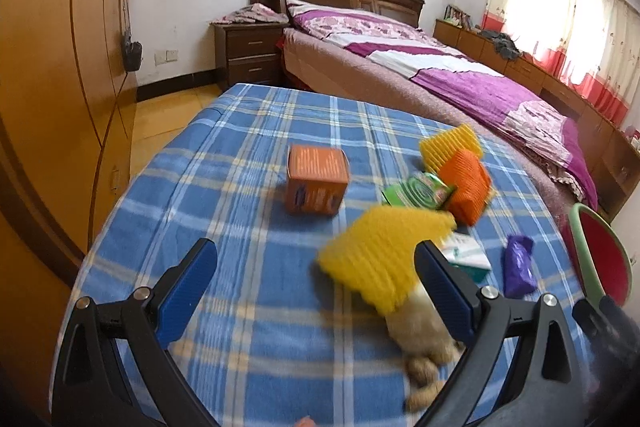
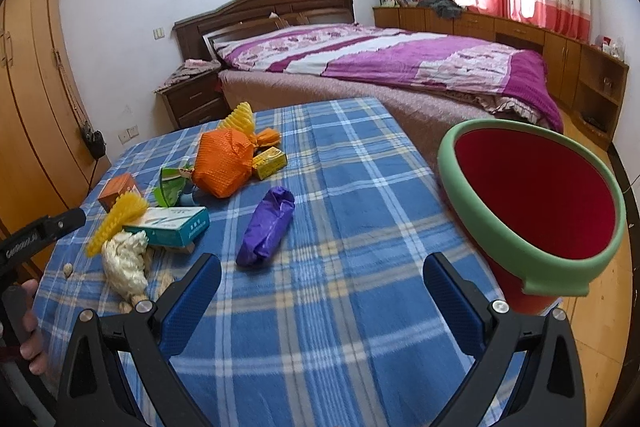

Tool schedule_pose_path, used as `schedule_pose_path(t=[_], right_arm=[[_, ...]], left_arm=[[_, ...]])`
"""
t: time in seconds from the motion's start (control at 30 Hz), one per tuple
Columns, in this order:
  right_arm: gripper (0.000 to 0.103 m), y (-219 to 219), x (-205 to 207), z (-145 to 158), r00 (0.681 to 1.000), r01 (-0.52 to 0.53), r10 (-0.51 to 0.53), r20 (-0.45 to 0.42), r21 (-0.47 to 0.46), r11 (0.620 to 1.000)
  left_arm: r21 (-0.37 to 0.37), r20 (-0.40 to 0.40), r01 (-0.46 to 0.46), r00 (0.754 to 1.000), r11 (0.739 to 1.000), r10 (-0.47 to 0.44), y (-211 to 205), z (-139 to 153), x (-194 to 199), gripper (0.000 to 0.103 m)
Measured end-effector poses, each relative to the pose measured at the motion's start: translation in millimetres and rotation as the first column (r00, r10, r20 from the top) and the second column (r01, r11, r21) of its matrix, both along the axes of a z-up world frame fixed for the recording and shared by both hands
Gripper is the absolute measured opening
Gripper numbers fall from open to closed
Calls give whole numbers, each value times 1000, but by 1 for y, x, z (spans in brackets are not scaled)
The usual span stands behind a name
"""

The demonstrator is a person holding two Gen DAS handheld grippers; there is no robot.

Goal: Collect trash
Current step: 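Grasp the purple plastic bag with the right tool while the left tool grasps the orange box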

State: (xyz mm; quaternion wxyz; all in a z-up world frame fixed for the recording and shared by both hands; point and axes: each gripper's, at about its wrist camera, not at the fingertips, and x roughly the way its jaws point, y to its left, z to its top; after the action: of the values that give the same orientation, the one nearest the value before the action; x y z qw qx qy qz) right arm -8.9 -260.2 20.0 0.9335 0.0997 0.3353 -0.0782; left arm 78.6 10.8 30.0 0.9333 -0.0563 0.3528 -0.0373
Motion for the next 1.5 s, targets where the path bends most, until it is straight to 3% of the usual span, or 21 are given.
schedule_pose_path(t=[0.37, 0.67, 0.8, 0.97, 1.1, 1.5], right_arm=[[103, 10, 49, -3, 997, -28, 30, -75, 25, 999], [77, 17, 78, -21, 985, -67, 71, -154, 31, 997], [60, 19, 82, -29, 981, -85, 88, -172, 25, 996], [45, 22, 83, -35, 980, -83, 86, -179, 26, 996], [33, 20, 81, -35, 980, -76, 79, -182, 21, 997], [25, 10, 66, -27, 985, -72, 85, -152, 90, 993]], left_arm=[[35, -85, -1, 996, 999, 4, 0, -14, 70, 92], [3, -134, 17, 991, 1000, -16, -2, -30, 101, 84], [2, -159, 21, 987, 1000, -21, -3, -36, 108, 71], [-23, -174, 9, 985, 1000, -13, -1, -41, 111, 68], [-29, -163, 30, 986, 999, -34, -1, -40, 110, 56], [-49, -94, 46, 994, 998, -51, 3, -15, 79, 53]])
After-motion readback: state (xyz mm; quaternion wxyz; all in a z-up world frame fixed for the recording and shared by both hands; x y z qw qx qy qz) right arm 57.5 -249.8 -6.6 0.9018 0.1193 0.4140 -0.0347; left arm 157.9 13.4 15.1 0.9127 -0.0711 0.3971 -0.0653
